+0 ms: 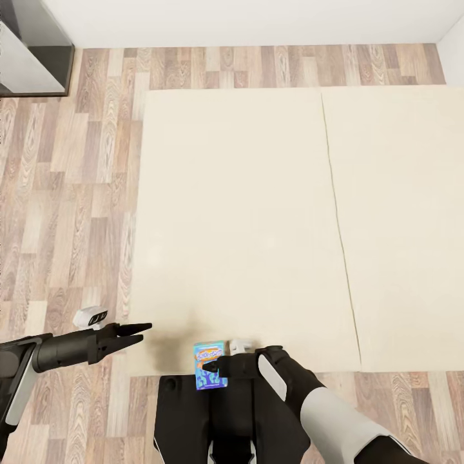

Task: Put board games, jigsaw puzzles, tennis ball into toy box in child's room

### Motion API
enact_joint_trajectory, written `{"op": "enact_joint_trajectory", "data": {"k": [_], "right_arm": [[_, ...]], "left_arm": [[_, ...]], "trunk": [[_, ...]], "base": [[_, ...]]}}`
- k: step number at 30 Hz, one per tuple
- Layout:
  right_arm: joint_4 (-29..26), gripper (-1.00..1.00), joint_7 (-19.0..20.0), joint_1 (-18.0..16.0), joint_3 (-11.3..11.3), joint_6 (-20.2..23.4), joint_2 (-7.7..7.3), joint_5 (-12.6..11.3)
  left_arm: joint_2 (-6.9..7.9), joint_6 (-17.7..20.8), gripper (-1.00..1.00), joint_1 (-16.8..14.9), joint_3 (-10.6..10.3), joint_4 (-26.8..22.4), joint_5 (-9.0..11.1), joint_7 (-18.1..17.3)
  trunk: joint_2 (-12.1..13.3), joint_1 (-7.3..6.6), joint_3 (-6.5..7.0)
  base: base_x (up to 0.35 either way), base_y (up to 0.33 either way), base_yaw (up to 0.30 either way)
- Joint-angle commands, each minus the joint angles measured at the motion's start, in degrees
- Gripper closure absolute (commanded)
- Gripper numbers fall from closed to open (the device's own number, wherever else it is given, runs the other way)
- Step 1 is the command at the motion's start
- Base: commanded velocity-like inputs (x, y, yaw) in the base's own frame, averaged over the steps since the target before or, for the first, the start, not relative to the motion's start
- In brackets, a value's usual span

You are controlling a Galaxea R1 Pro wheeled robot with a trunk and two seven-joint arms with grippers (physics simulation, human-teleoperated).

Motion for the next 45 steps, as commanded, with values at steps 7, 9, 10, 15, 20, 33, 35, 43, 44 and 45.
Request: {"op": "enact_joint_trajectory", "data": {"k": [7, 9, 10, 15, 20, 33, 35, 43, 44, 45], "right_arm": [[0.1, -1.0, 0.0, 0.0, 0.1, 0.2, 0.0, -0.1], [0.0, -1.0, 0.0, 0.0, 0.1, 0.2, 0.0, -0.1], [0.0, -1.0, 0.0, 0.0, 0.1, 0.2, 0.0, -0.1], [0.0, -1.0, 0.0, 0.0, 0.1, 0.2, 0.0, -0.1], [0.0, -1.0, 0.0, 0.0, 0.1, 0.2, 0.0, -0.1], [0.0, -1.0, 0.0, 0.0, 0.1, 0.2, 0.0, -0.1], [0.0, -1.0, 0.0, 0.0, 0.1, 0.2, 0.0, -0.1], [0.0, -1.0, 0.1, 0.0, 0.1, 0.2, 0.0, -0.1], [0.0, -1.0, 0.1, 0.0, 0.1, 0.2, 0.0, -0.1], [-0.1, -1.0, 0.1, 0.0, 0.1, 0.2, 0.0, -0.1]], "left_arm": [[0.02, 0.6, -1.0, 0.0, 0.0, 0.0, 0.0, -0.2], [0.02, 0.6, -1.0, 0.0, 0.0, 0.0, 0.0, -0.2], [0.02, 0.6, -1.0, 0.0, 0.0, 0.0, 0.0, -0.2], [0.02, 0.6, -1.0, 0.0, 0.0, 0.0, 0.0, -0.2], [0.02, 0.6, -1.0, 0.0, 0.0, 0.0, 0.0, -0.2], [0.02, 0.6, -1.0, 0.0, 0.0, 0.0, 0.0, -0.2], [0.02, 0.6, -1.0, 0.0, 0.0, 0.0, 0.0, -0.2], [0.02, 0.6, -1.0, 0.0, 0.0, 0.0, 0.0, -0.2], [0.02, 0.6, -1.0, 0.0, 0.0, 0.0, 0.0, -0.2], [0.02, 0.6, -1.0, 0.0, 0.0, 0.0, 0.0, -0.2]], "trunk": [[-0.1, 0.03, -0.05], [-0.1, 0.03, -0.05], [-0.1, 0.03, -0.05], [-0.1, 0.03, -0.05], [-0.1, 0.03, -0.05], [-0.1, 0.03, -0.05], [-0.1, 0.03, -0.05], [-0.1, 0.03, -0.05], [-0.1, 0.03, -0.05], [-0.1, 0.03, -0.05]], "base": [[0.0, 0.123, 0.0], [0.0, 0.123, 0.0], [0.0, 0.123, 0.0], [0.0, 0.123, 0.0], [0.0, 0.123, 0.0], [0.0, 0.123, 0.0], [0.0, 0.123, 0.0], [0.0, 0.063, 0.0], [0.0, 0.01, 0.0], [0.0, 0.008, 0.0]]}}
